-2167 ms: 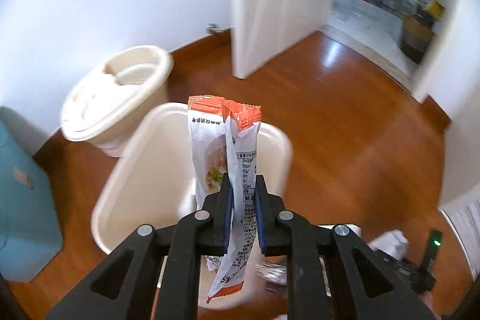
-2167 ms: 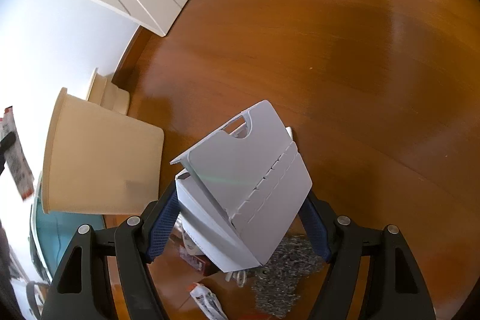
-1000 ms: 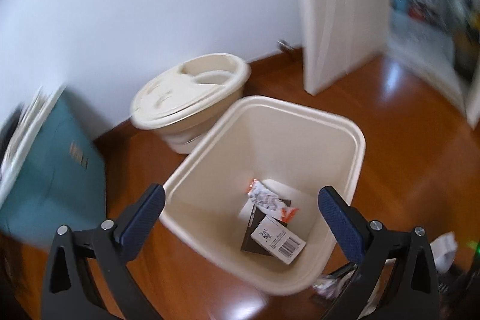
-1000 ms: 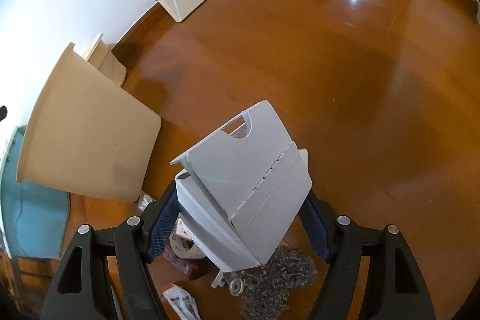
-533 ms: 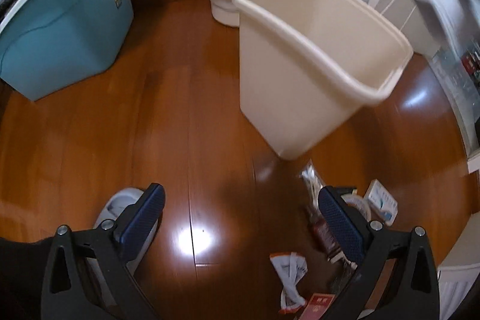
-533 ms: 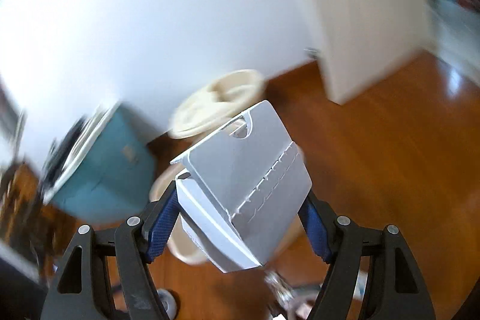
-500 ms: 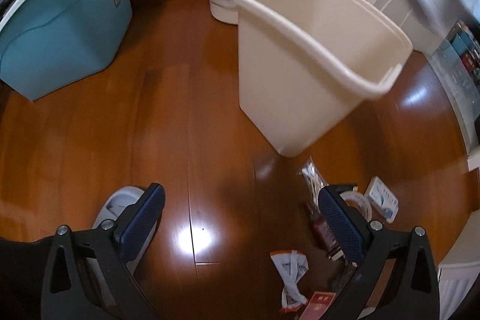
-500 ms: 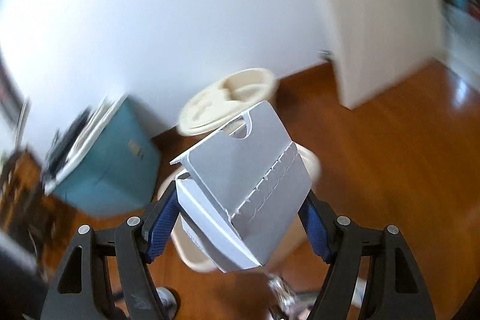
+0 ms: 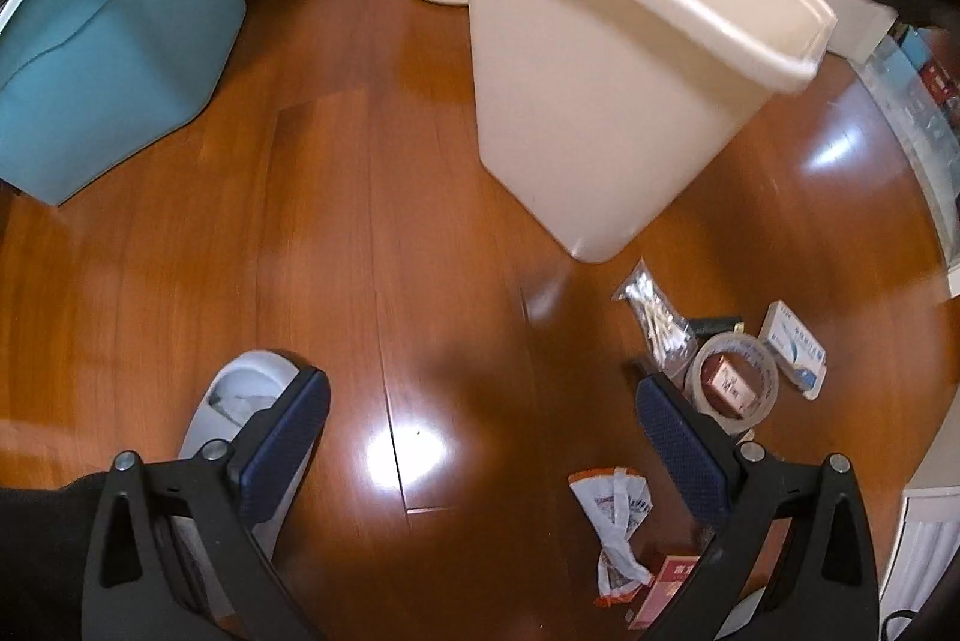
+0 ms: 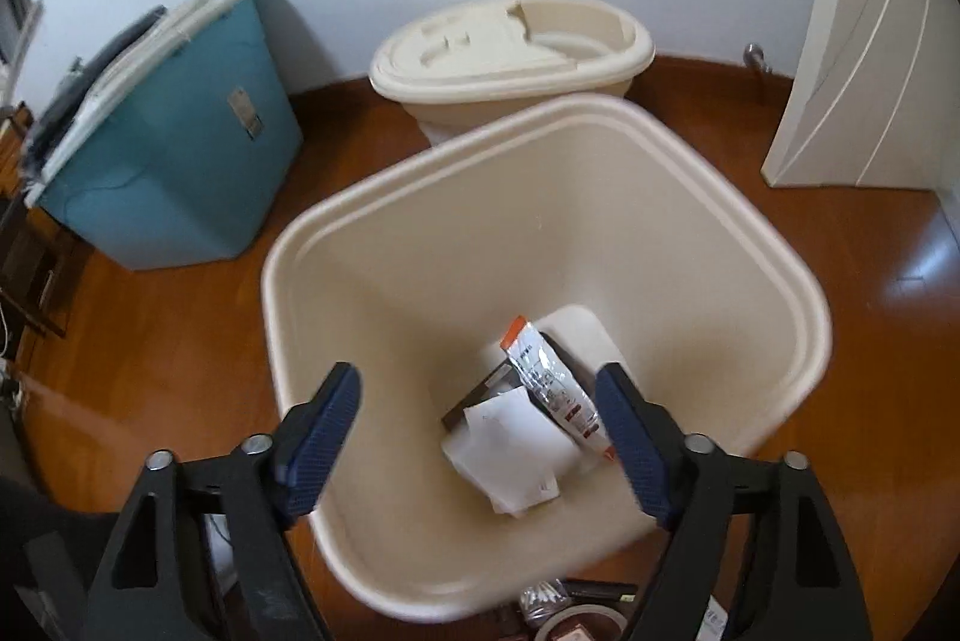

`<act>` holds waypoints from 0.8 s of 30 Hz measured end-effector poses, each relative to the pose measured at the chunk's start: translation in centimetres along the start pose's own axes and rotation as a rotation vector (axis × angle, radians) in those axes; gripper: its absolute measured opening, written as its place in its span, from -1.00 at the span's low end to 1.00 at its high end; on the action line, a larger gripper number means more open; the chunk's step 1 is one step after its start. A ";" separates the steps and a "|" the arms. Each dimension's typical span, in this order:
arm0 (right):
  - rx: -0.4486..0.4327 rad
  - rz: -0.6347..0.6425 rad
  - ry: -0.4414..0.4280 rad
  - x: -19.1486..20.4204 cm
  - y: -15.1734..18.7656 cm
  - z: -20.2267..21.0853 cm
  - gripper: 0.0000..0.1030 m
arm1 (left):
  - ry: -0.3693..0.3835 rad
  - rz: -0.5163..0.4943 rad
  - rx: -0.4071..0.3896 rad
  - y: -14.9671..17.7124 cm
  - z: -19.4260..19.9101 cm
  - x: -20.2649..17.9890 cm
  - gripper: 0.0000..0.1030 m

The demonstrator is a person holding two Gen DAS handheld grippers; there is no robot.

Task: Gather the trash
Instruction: 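Carry the white box over the wastebasket with the right tool and release it, then grasp the white medicine box with the right tool while the left tool grasps the red bottle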

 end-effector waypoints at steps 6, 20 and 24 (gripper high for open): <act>-0.078 -0.041 -0.018 -5.7 5.9 5.8 0.91 | 0.014 -0.076 0.031 2.4 -0.8 -2.8 1.00; 0.551 0.328 0.101 -18.2 28.3 -5.8 0.96 | 0.010 -0.226 0.121 8.5 -2.8 -8.5 1.00; 0.567 0.350 0.035 -17.6 28.3 -7.6 0.96 | 0.001 -0.221 0.133 8.8 -3.2 -8.0 1.00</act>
Point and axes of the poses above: each gripper's, at about its wrist camera, not at the fingertips, and z roughly against the way its jaws point, x to its left, y to its underside, the point moved 3 cm from there along -z, roughly the way its jaws point, and after that the axes turned 5 degrees about z, right-handed, at the moved point
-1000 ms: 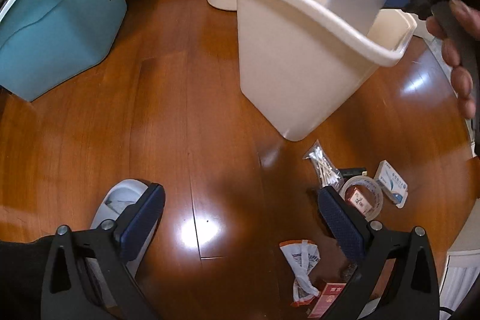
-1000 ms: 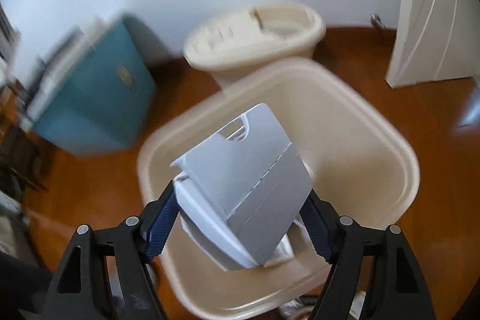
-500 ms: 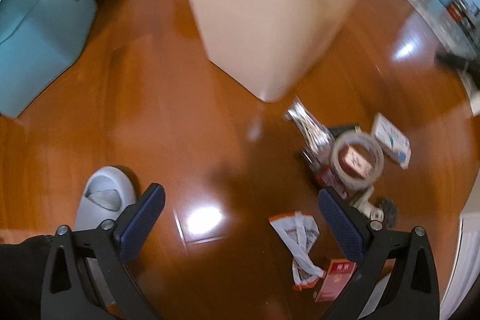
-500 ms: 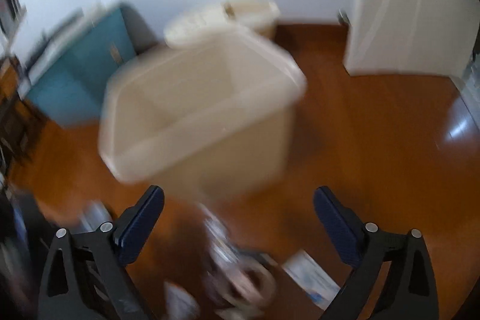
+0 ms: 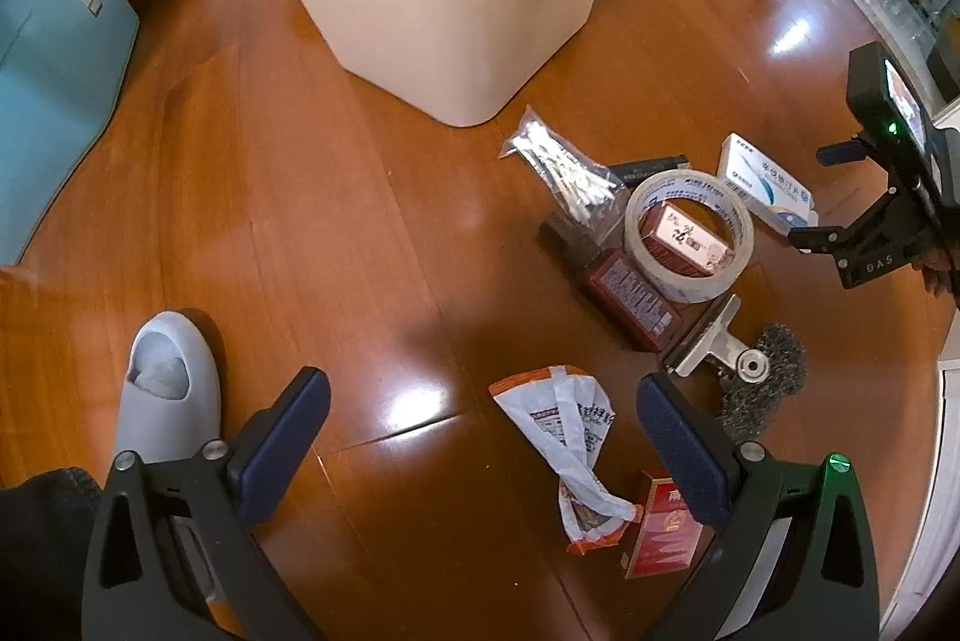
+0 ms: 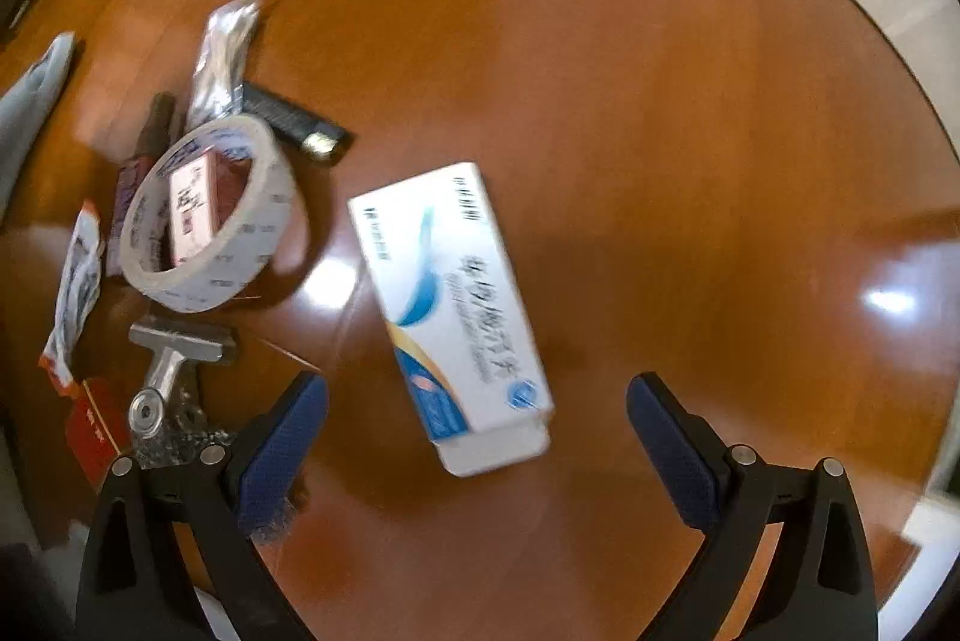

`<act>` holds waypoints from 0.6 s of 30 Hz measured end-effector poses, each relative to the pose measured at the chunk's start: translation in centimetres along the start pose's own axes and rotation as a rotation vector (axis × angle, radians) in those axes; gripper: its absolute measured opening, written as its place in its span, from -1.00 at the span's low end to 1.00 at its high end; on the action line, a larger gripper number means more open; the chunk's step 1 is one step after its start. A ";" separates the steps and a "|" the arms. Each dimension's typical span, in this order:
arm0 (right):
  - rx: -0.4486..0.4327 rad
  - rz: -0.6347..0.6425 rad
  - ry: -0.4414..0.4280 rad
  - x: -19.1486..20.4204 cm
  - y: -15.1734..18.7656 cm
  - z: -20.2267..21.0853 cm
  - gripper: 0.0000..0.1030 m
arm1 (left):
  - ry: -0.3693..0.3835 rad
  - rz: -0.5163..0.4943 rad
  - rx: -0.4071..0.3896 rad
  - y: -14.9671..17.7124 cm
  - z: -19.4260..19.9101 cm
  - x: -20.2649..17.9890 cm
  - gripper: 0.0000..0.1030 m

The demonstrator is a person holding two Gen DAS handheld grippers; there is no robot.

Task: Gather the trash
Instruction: 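Grasp the white medicine box with the right tool while the left tool grasps the red bottle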

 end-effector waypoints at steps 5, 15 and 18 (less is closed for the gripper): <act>0.053 0.084 0.003 0.6 -1.9 -1.4 0.96 | -0.007 0.017 0.026 0.5 -1.0 0.8 1.00; 0.108 0.162 0.003 0.5 -4.3 -4.4 0.70 | 0.012 0.028 0.066 0.9 -2.6 1.1 1.00; 0.085 0.125 -0.021 0.6 -4.7 -3.6 0.10 | 0.082 0.119 0.093 -0.2 -3.3 1.3 1.00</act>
Point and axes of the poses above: each gripper's, at about its wrist camera, not at the fingertips, and z roughly against the way its jaws point, x to its left, y to its underside, the point moved 3 cm from there along -z, roughly the way its jaws point, and after that the axes turned 5 degrees about z, right-handed, at the moved point
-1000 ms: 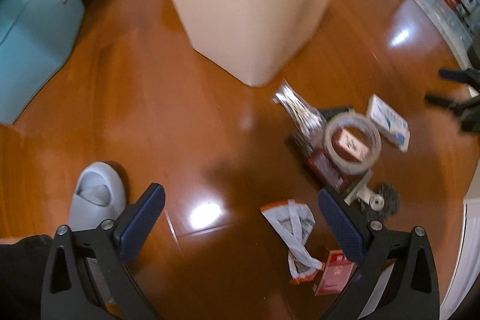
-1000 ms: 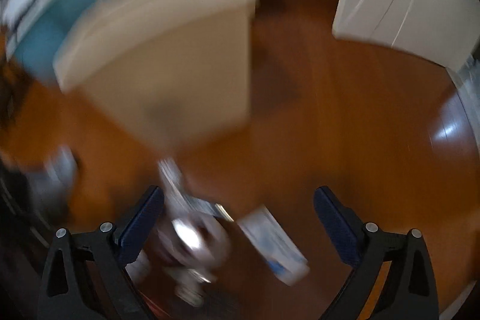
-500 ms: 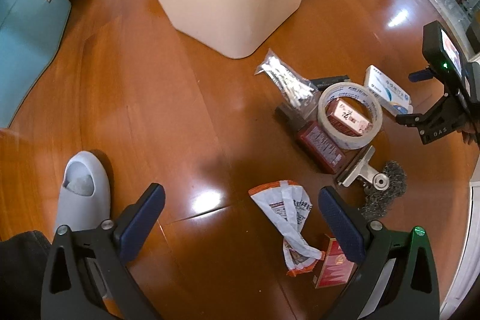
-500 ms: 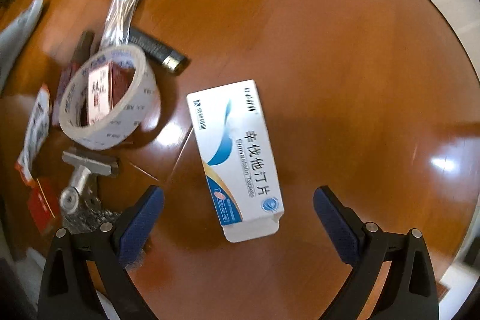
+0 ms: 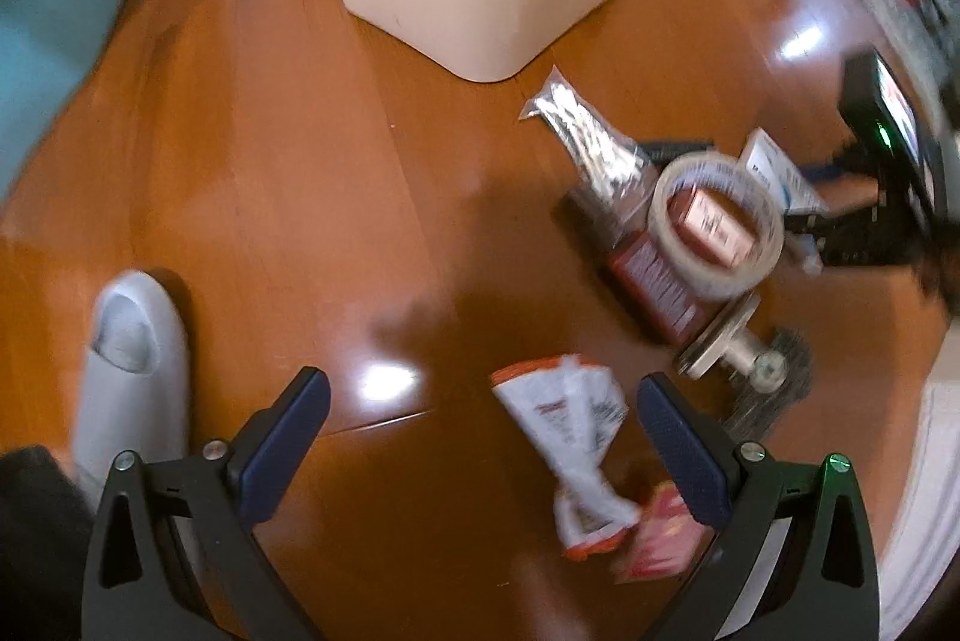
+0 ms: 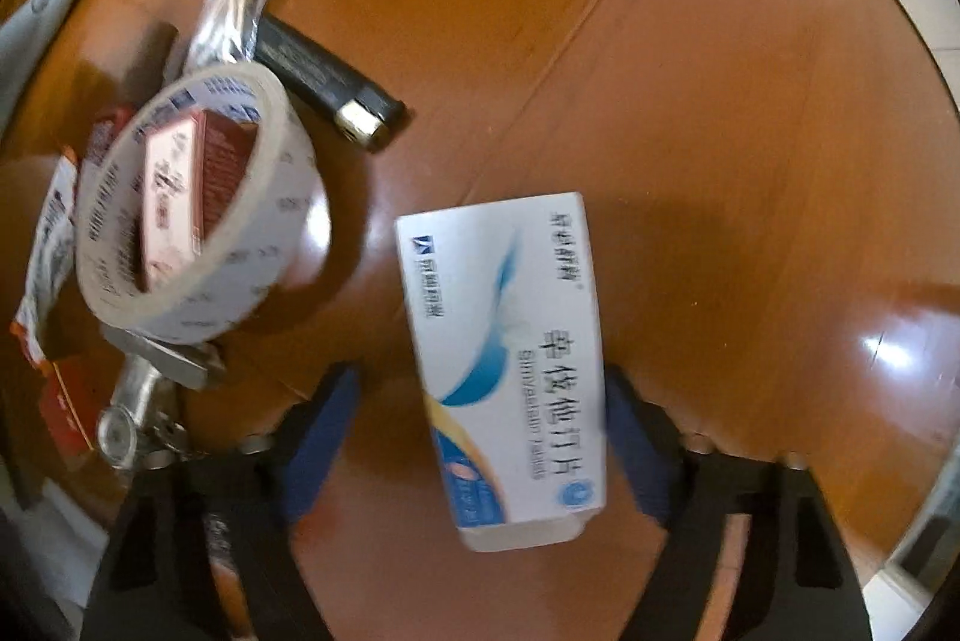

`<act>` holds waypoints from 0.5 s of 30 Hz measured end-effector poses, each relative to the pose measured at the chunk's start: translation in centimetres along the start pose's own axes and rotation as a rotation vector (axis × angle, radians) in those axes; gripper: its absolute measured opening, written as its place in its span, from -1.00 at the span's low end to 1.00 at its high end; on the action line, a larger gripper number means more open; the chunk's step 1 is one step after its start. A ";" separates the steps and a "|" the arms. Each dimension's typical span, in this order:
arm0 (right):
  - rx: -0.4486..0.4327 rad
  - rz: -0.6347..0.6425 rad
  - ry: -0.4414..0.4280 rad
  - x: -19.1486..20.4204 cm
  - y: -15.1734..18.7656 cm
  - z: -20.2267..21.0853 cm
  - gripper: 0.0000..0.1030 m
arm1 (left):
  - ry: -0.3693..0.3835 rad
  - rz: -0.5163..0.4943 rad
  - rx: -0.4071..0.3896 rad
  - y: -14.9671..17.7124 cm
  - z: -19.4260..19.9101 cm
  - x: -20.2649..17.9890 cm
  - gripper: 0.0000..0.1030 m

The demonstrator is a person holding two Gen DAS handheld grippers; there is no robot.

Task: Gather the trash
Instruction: 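Grasp the white medicine box with the right tool while the left tool grasps the red bottle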

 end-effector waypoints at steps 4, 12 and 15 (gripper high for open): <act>-0.100 -0.138 -0.034 -0.6 0.3 2.3 0.03 | 0.154 0.259 0.099 -2.2 -2.4 -0.5 1.00; -0.290 -0.361 0.020 -0.7 3.8 6.2 0.04 | 0.140 0.513 0.173 -4.3 -6.8 -2.3 0.98; -0.353 -0.411 0.025 0.4 5.8 7.8 0.04 | 0.157 0.585 0.213 -4.2 -8.0 -1.6 0.77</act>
Point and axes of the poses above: each gripper's, at about its wrist camera, not at the fingertips, and z roughly against the way its jaws point, x to its left, y to its underside, the point moved 3 cm from there along -z, roughly the way its jaws point, and after that the axes turned 5 degrees about z, right-handed, at the moved point
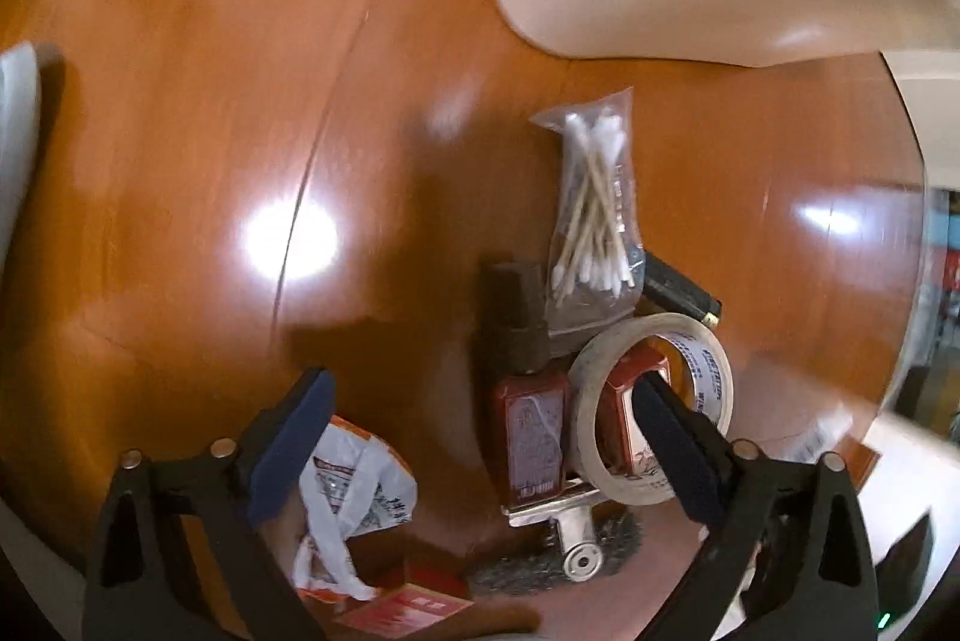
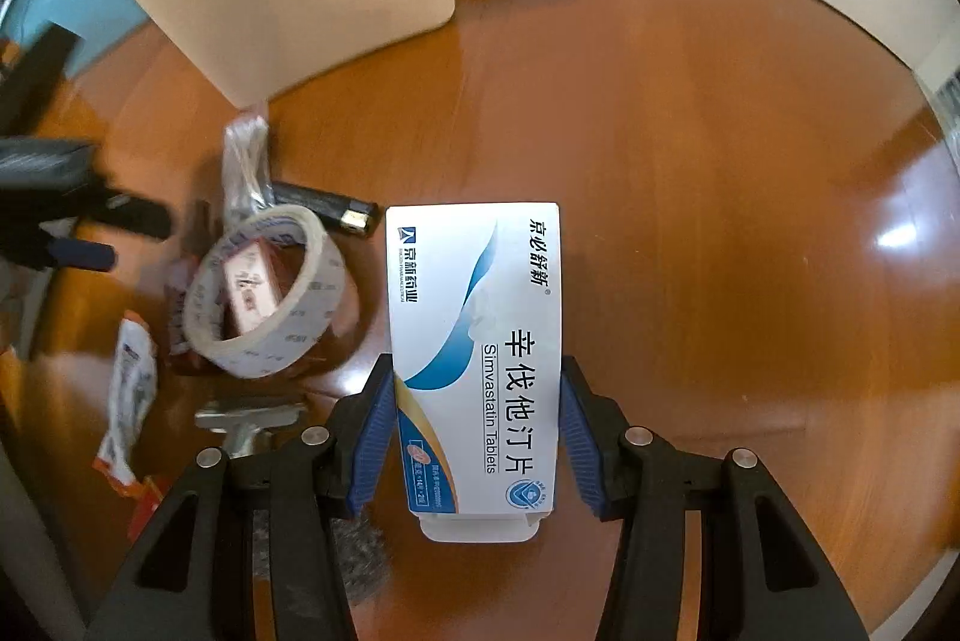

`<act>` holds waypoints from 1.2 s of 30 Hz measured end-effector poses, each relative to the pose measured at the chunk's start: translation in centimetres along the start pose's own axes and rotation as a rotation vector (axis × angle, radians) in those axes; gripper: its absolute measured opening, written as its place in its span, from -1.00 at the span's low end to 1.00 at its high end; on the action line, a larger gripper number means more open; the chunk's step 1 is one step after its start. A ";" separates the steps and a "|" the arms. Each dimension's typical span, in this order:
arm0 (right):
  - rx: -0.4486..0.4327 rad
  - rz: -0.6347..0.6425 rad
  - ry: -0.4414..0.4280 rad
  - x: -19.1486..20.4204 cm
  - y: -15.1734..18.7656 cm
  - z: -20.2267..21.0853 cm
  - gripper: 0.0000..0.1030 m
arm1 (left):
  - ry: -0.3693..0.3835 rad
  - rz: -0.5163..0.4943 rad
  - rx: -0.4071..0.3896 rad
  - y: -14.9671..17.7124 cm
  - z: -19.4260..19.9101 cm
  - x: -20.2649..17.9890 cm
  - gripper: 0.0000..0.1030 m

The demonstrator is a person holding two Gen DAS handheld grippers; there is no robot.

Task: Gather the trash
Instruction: 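Grasp the white medicine box with the right tool while the left tool grasps the red bottle, then drop the red bottle into the wastebasket with the left tool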

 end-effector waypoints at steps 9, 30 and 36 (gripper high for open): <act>-0.071 -0.038 0.001 0.8 2.9 2.1 0.04 | -0.019 0.098 0.064 0.7 -3.1 0.7 0.30; -0.153 -0.140 -0.002 1.7 6.7 3.8 0.04 | 0.072 -0.257 0.049 5.5 5.0 -3.5 -0.42; -0.239 -0.264 -0.029 1.8 7.3 5.3 0.04 | 0.146 -0.377 -0.007 6.5 10.3 -5.9 -0.42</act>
Point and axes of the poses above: each gripper's, at about its wrist camera, not at the fingertips, and z roughly against the way its jaws point, x to its left, y to its underside, the point moved 3 cm from there along -z, roughly the way its jaws point, and after that the axes turned 5 degrees about z, right-handed, at the moved point
